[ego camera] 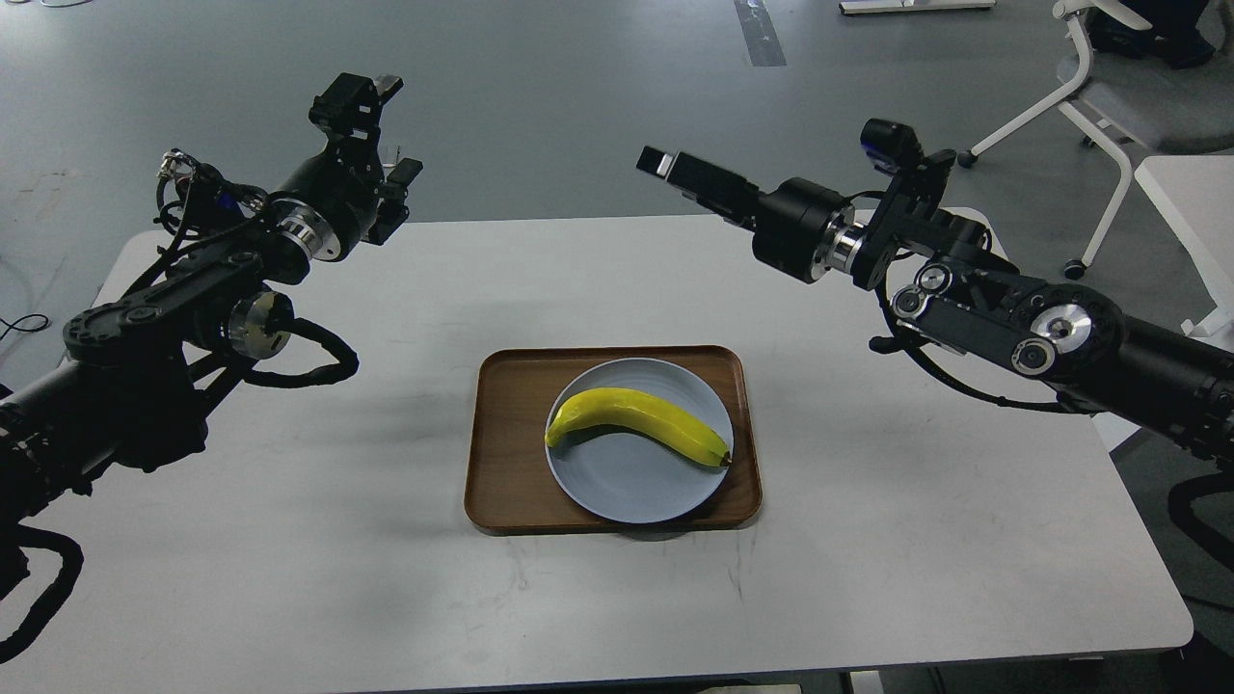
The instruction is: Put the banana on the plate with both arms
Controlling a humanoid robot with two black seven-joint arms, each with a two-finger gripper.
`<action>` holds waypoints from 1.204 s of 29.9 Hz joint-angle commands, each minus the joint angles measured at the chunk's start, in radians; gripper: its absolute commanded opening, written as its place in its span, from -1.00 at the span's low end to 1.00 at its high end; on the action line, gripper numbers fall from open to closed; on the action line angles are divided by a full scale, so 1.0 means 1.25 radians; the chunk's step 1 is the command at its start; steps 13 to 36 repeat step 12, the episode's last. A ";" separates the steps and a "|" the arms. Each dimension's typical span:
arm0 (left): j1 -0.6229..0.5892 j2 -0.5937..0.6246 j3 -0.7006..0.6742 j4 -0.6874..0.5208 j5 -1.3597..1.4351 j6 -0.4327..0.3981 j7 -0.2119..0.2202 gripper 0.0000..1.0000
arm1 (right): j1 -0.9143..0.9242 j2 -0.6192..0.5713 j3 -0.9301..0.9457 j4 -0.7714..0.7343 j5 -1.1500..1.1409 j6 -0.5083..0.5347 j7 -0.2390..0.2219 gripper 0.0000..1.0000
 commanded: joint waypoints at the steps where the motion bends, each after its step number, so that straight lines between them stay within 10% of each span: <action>1: 0.007 -0.021 -0.054 0.000 -0.014 -0.011 0.000 0.96 | -0.036 -0.027 0.096 -0.004 0.320 0.030 -0.034 1.00; 7: 0.055 -0.043 -0.141 -0.005 -0.037 -0.050 -0.001 0.96 | -0.166 -0.022 0.320 -0.086 0.434 0.110 -0.102 1.00; 36: 0.080 -0.054 -0.162 -0.005 -0.039 -0.079 -0.001 0.96 | -0.230 -0.024 0.348 -0.077 0.434 0.118 -0.098 1.00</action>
